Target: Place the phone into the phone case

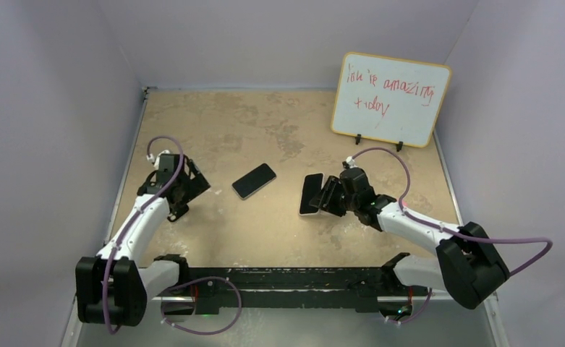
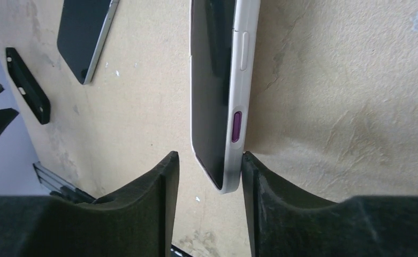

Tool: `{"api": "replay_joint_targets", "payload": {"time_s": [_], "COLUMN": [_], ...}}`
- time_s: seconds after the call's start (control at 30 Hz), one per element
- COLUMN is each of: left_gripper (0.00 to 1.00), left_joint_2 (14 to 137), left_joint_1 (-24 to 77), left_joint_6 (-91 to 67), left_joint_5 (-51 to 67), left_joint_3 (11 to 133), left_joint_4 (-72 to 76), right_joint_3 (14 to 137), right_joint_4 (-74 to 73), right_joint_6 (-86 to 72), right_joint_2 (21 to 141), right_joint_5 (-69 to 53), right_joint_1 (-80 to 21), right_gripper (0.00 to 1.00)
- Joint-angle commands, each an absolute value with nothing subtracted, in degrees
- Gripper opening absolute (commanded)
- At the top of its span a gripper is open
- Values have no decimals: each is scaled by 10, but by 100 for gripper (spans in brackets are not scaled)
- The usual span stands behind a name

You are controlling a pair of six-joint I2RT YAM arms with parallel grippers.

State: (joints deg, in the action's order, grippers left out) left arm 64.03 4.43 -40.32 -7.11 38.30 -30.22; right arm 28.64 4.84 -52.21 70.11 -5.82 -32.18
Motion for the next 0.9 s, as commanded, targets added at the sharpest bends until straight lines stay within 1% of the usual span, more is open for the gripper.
{"api": "replay_joint_targets", "payload": {"time_s": [0.0, 0.03, 0.13, 0.2, 0.23, 0.27, 0.3, 0.33, 0.47, 0.6, 0.67, 0.73, 0.87], "left_gripper": [89, 88, 83, 81, 81, 80, 80, 80, 78, 75, 68, 55, 33], "left_joint_2": [619, 627, 655, 667, 673, 679, 687, 695, 728, 758, 767, 775, 785], "left_joint_1": [12, 7, 0, 0, 0, 0, 0, 0, -17, -22, -24, -24, -24], "left_joint_6": [-431, -428, -427, -432, -434, -435, -435, -434, -433, -430, -429, -421, -394], "left_joint_5": [-136, -136, -133, -133, -136, -142, -151, -159, -151, -153, -150, -134, -111], "left_joint_3": [373, 377, 390, 387, 384, 383, 383, 384, 388, 395, 394, 390, 396], "left_joint_4": [-315, -319, -325, -316, -311, -307, -306, -305, -293, -285, -273, -258, -249], "right_joint_3": [321, 323, 330, 335, 340, 346, 352, 361, 382, 377, 374, 374, 375], "right_joint_4": [15, 9, -16, -33, -42, -52, -62, -74, -99, -77, -56, -50, -44], "right_joint_6": [-516, -517, -514, -509, -505, -499, -493, -486, -476, -475, -473, -479, -482], "right_joint_2": [687, 681, 660, 645, 638, 633, 631, 631, 635, 630, 631, 636, 637], "right_joint_5": [-31, -28, -18, -8, -4, -2, -2, -2, -3, -18, -17, -26, -39], "right_joint_1": [-319, -319, -319, -319, -319, -319, -320, -319, -320, -319, -319, -319, -319], "right_gripper": [51, 53, 67, 74, 81, 93, 97, 99, 99, 99, 99, 99, 98]}}
